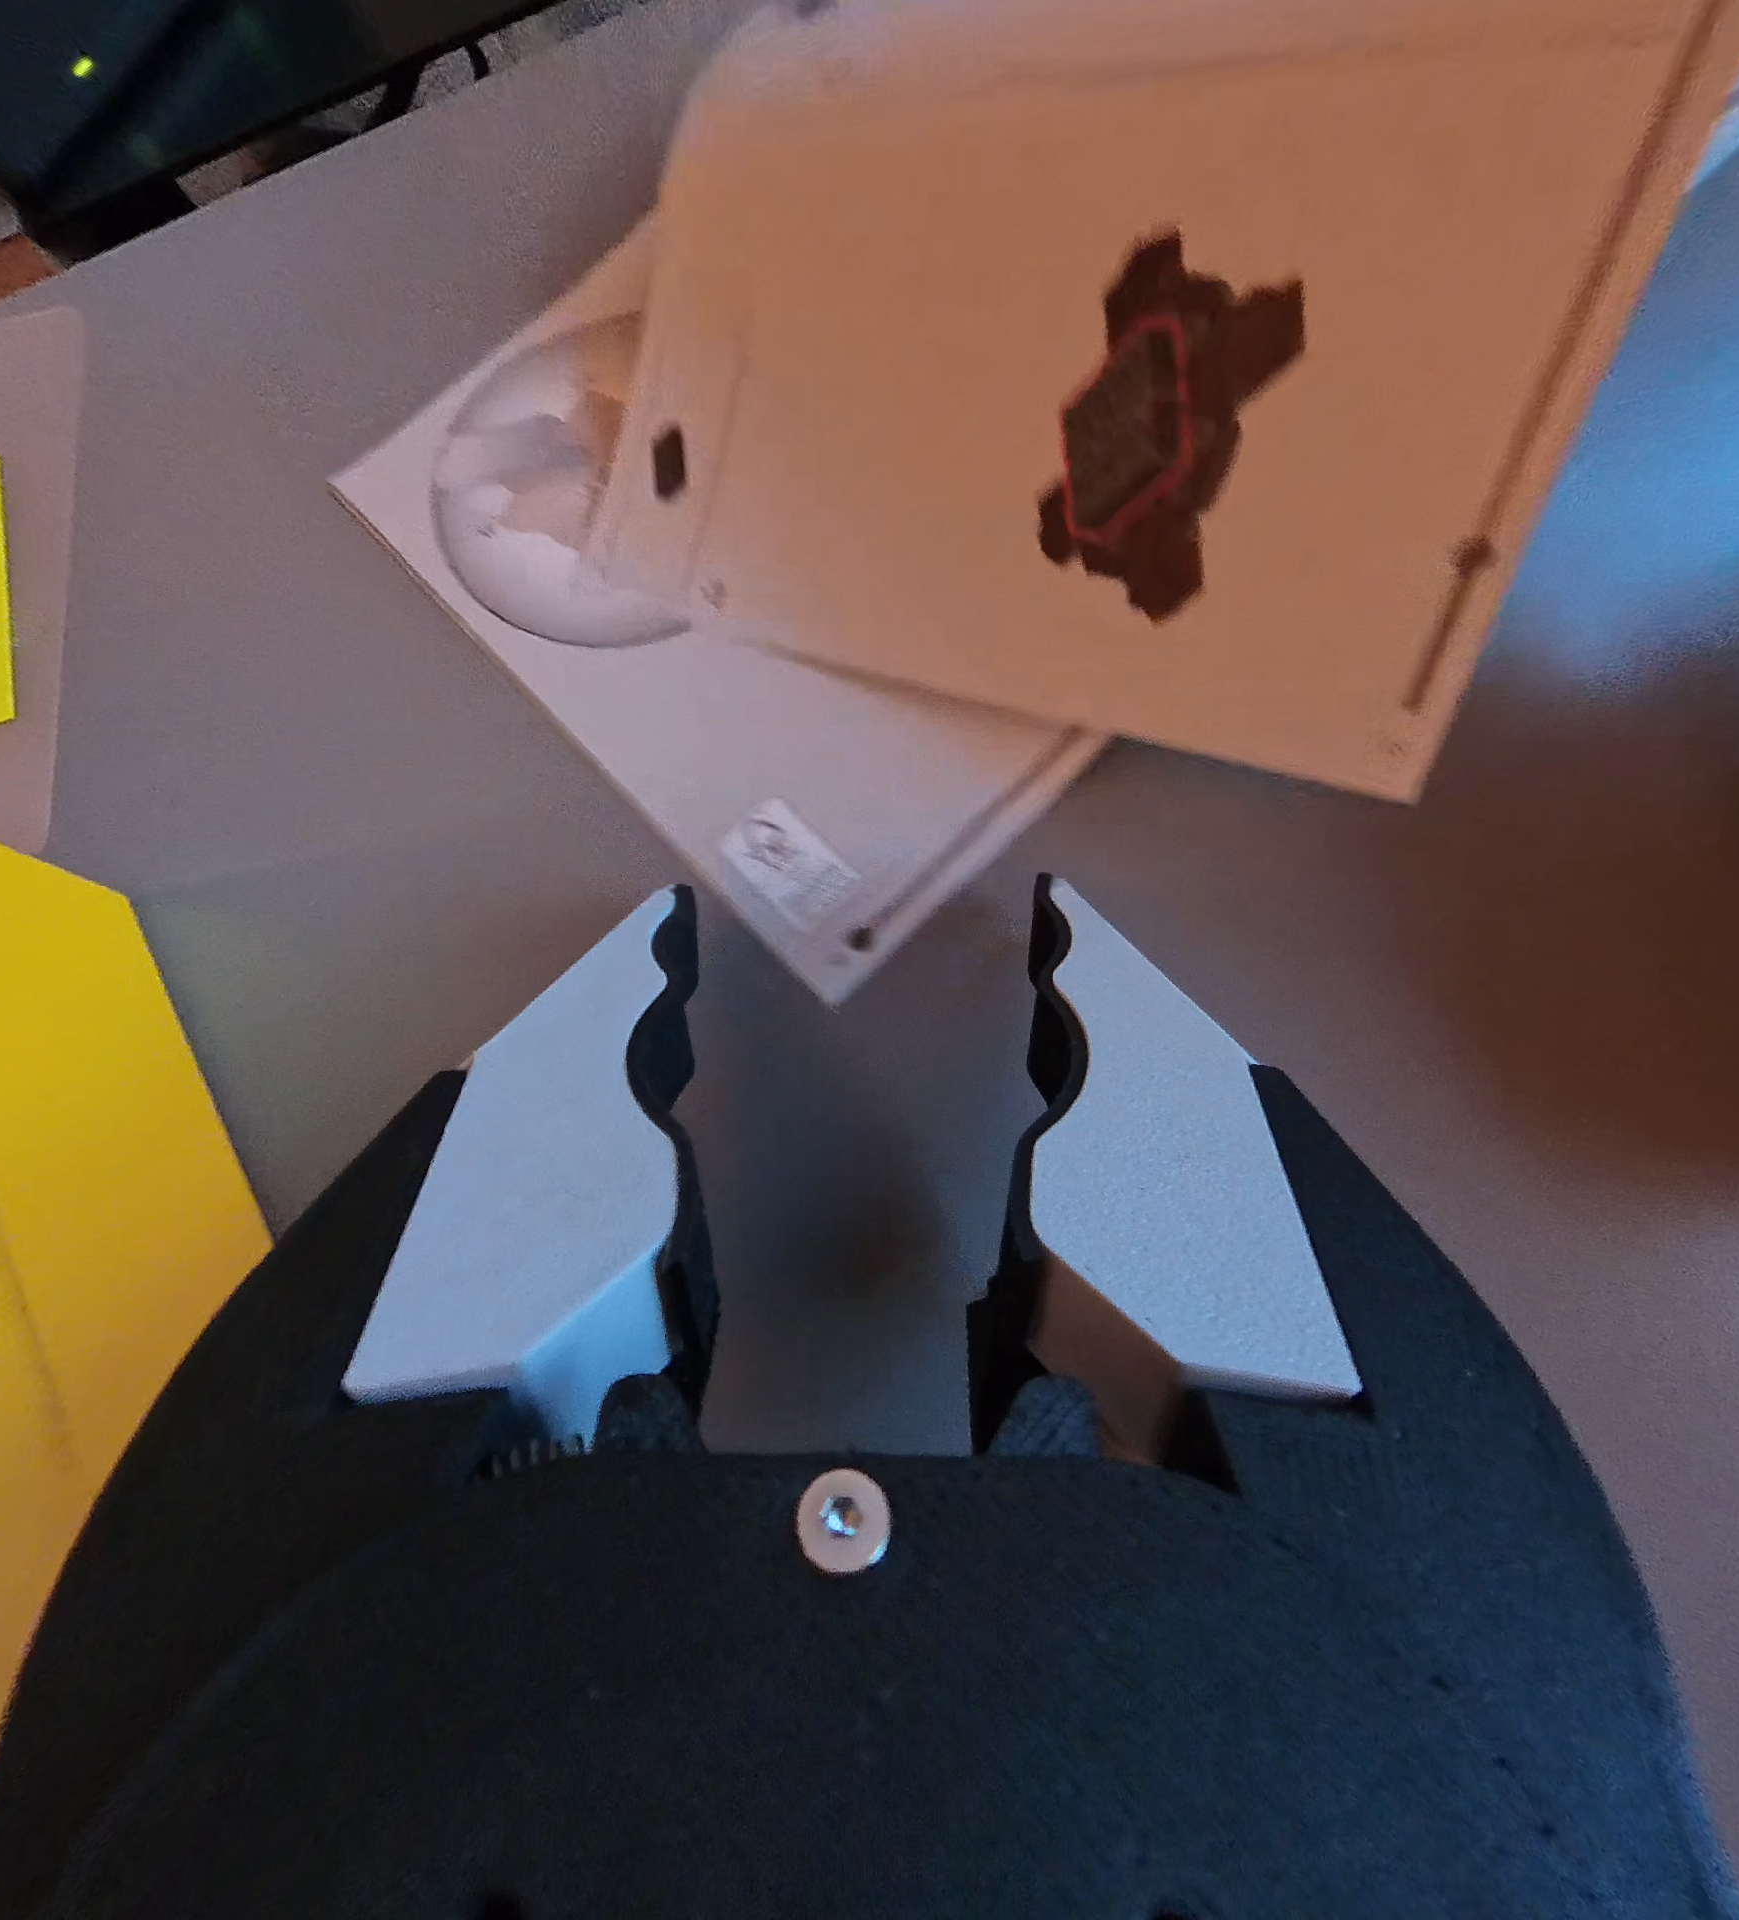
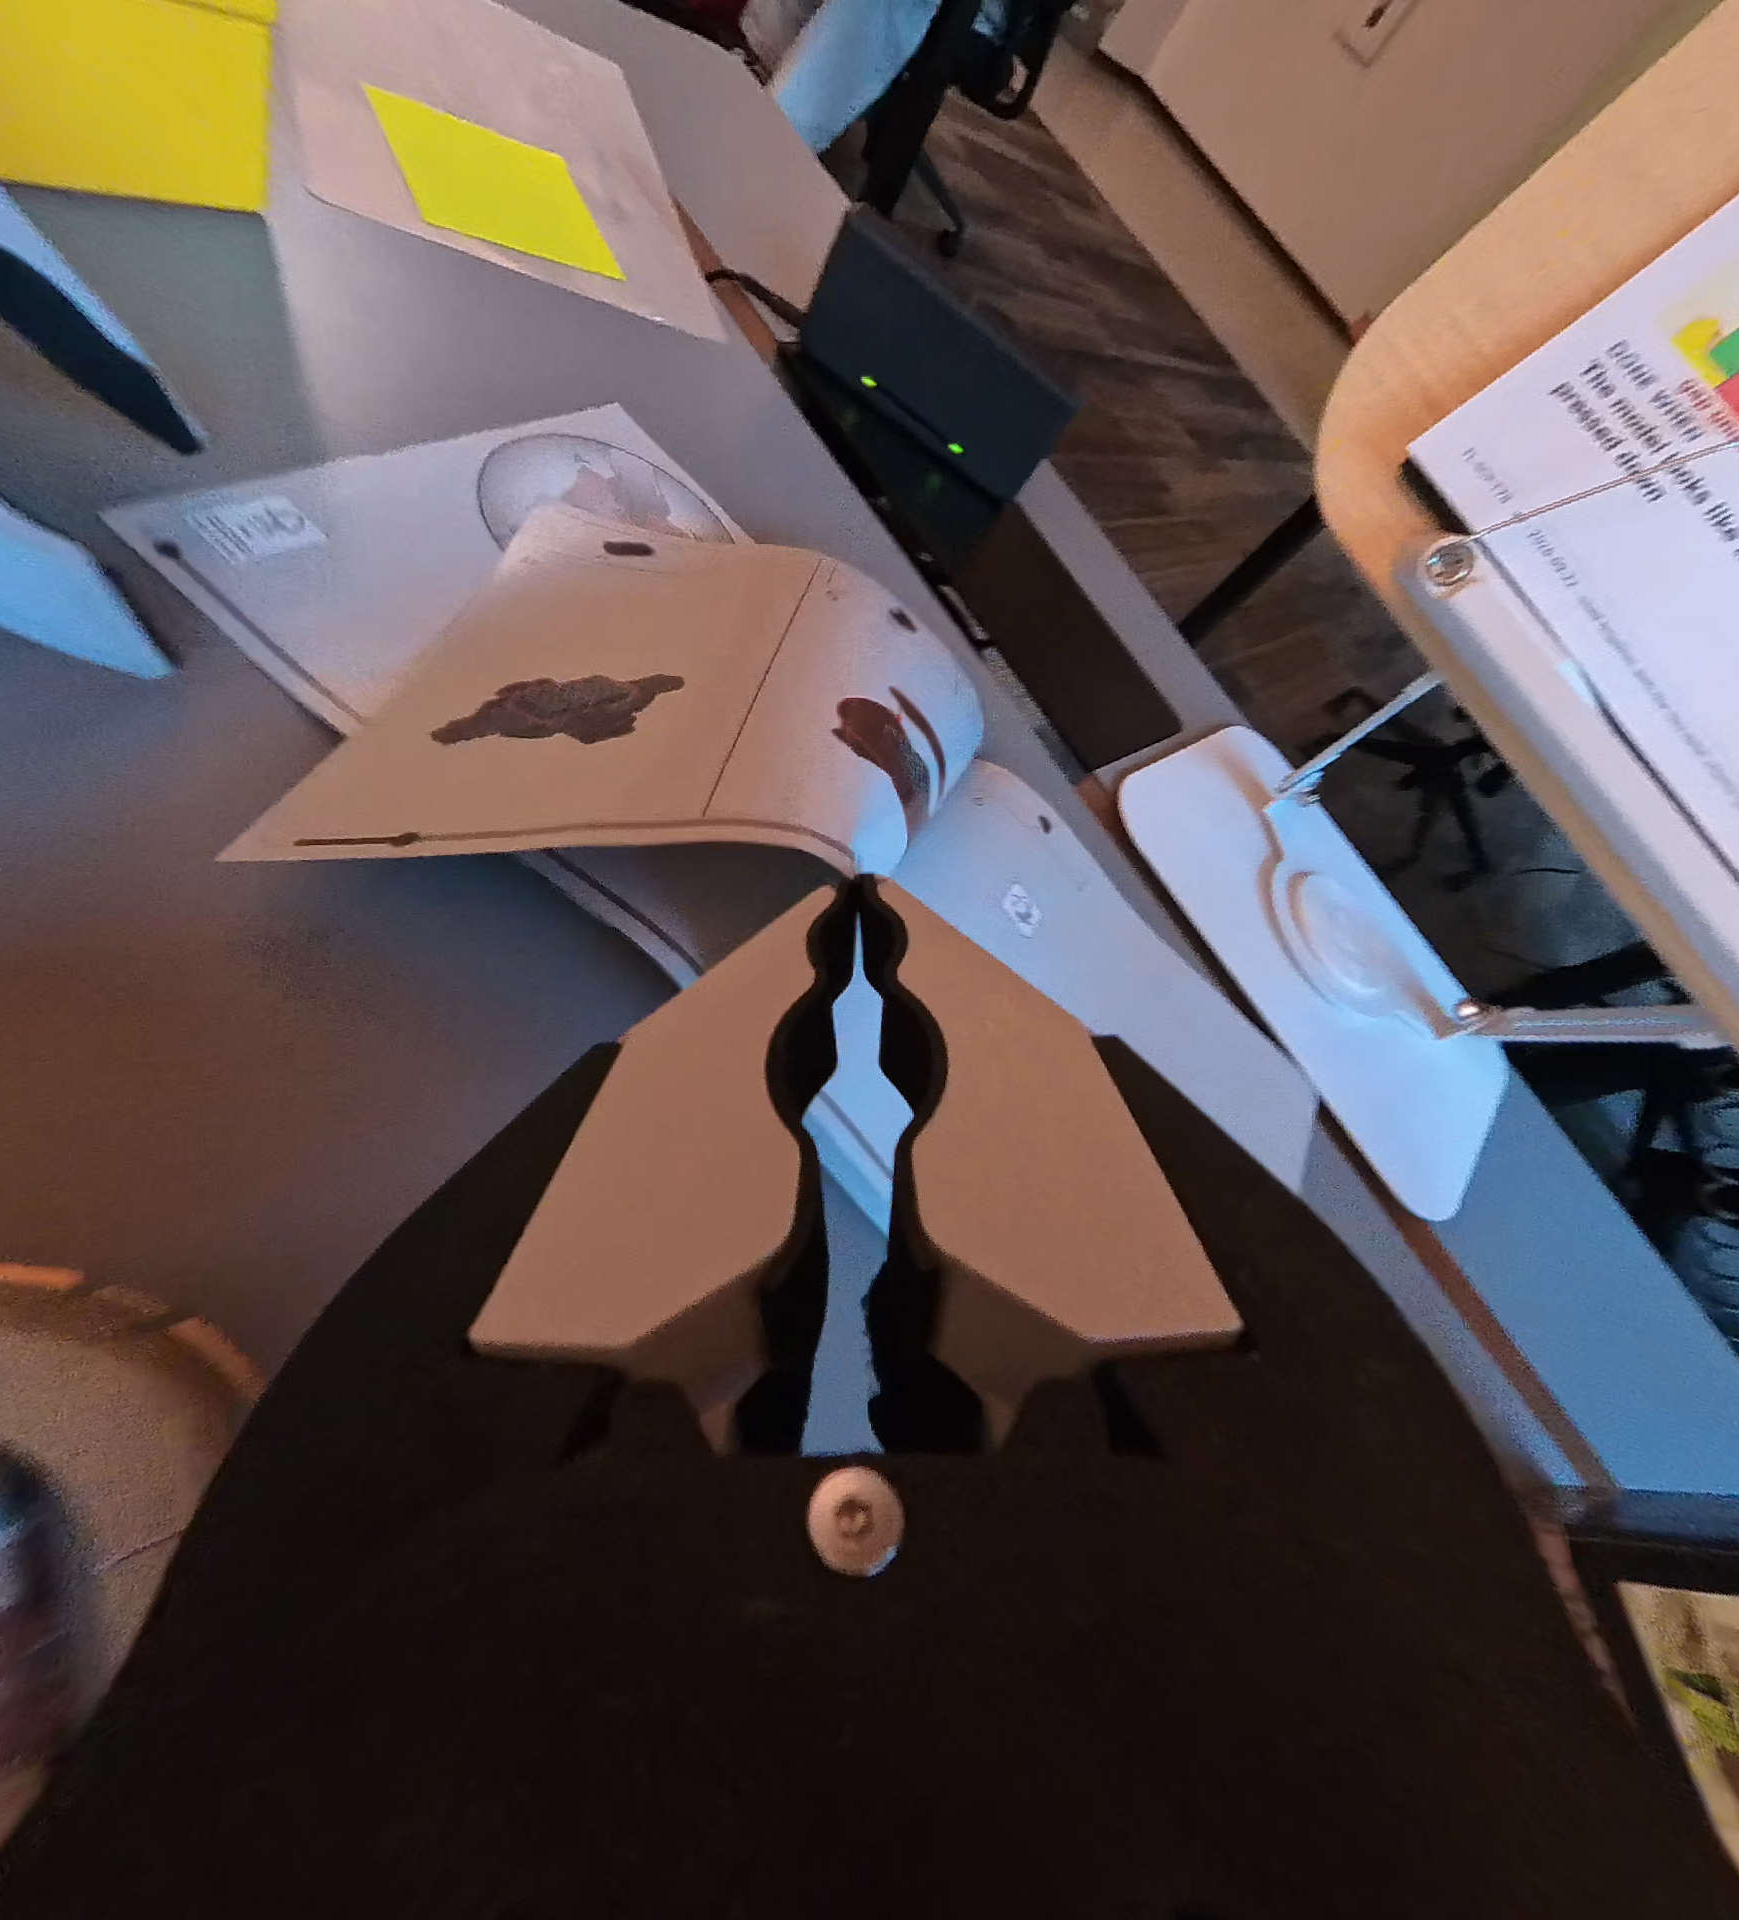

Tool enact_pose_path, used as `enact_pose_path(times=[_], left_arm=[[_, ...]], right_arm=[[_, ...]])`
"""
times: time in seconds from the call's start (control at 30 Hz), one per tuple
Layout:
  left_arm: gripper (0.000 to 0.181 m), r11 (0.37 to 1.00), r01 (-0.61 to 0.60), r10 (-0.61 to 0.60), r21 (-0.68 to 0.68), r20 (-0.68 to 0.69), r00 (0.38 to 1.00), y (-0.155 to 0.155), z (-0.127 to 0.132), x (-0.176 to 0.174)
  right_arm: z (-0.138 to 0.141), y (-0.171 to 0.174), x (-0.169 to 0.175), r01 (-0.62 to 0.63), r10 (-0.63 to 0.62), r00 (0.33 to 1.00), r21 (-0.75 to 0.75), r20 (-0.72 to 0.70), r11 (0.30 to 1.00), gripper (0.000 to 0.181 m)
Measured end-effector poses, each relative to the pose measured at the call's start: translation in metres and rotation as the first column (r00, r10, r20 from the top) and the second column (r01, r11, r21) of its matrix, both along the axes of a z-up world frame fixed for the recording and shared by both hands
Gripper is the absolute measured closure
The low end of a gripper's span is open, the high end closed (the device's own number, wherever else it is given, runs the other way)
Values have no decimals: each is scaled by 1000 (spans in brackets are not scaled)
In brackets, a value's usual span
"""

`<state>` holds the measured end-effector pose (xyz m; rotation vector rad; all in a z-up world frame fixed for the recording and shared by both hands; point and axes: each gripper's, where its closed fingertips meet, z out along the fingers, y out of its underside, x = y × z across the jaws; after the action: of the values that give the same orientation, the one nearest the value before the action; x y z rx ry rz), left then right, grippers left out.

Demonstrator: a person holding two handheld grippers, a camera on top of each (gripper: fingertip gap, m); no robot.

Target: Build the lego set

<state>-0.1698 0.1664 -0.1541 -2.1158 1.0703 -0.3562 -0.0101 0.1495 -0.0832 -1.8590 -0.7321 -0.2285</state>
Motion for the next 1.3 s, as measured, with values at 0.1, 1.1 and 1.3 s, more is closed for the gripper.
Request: enact_pose_path(times=[0.1, 1.1, 1.3], left_arm=[[119, 1000, -15, 15, 8, -7, 1000, 0, 3, -5], [119, 999, -8, 11, 31, -84, 996, -3, -4, -10], [128, 995, -58, 68, 84, -124, 990, 4, -1, -19]], right_arm=[[-3, -18, -15, -44, 40, 997, -64, -59, 997, 181], [-8, -23, 142, 407, -446, 810, -183, -381, 895, 122], [-51, -22, 141, 361, -448, 860, -330, -244, 872, 129]])
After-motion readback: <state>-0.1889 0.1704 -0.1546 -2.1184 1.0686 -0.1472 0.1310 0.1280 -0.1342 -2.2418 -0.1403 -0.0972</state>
